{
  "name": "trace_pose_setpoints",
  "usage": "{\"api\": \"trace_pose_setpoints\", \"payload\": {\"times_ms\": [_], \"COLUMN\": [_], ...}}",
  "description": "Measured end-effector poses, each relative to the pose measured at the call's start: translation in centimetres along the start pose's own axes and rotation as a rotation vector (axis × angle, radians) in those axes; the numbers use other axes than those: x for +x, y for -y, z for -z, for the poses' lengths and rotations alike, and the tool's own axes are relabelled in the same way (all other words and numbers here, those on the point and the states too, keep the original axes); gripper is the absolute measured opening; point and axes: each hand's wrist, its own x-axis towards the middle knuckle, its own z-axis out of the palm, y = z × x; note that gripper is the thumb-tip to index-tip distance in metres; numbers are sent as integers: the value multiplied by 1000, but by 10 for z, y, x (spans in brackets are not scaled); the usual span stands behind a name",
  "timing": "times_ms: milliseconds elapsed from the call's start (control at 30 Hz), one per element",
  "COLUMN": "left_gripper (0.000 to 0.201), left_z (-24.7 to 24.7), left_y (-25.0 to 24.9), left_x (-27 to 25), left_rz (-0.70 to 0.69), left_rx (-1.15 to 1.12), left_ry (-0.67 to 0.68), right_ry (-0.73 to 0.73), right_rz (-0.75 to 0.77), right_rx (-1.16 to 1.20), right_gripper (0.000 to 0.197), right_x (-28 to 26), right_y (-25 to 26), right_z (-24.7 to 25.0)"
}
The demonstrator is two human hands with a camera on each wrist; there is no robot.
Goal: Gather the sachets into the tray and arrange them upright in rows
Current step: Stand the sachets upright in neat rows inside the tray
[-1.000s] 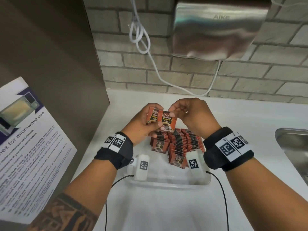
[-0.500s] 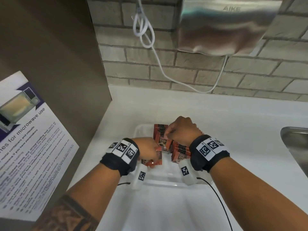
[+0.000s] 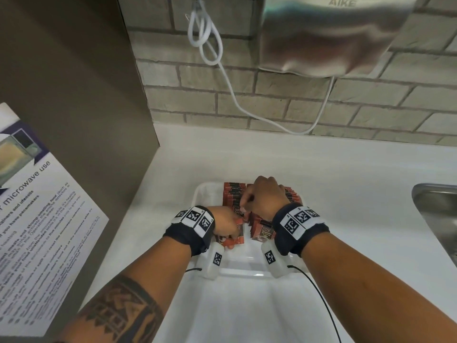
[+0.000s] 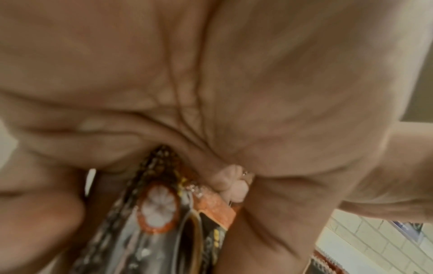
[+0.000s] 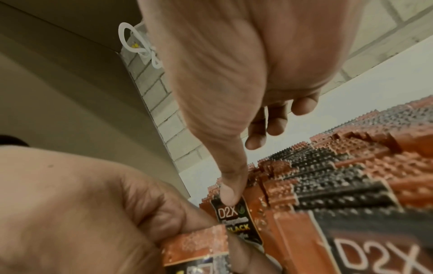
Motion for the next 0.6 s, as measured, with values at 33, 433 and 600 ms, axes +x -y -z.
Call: {"api": "trace_pose_setpoints", "payload": {"times_ms": [33,433,600], "left_gripper": [38,40,32], "left_z": [0,1,0], "left_y": [0,0,5], "left_x": [1,-2,-5], "left_rz": [2,4,19], "left_rx": [-4,-22,-84], "left_ry": [4,-1,7], "right_ry": [4,6,-51], "right_rz": [7,18,32], "right_rx": [12,36,110], "right_gripper": [11,9,18], "right_x": [1,-4,-9], "right_y": [-1,2,0], "right_z": [0,7,12]}}
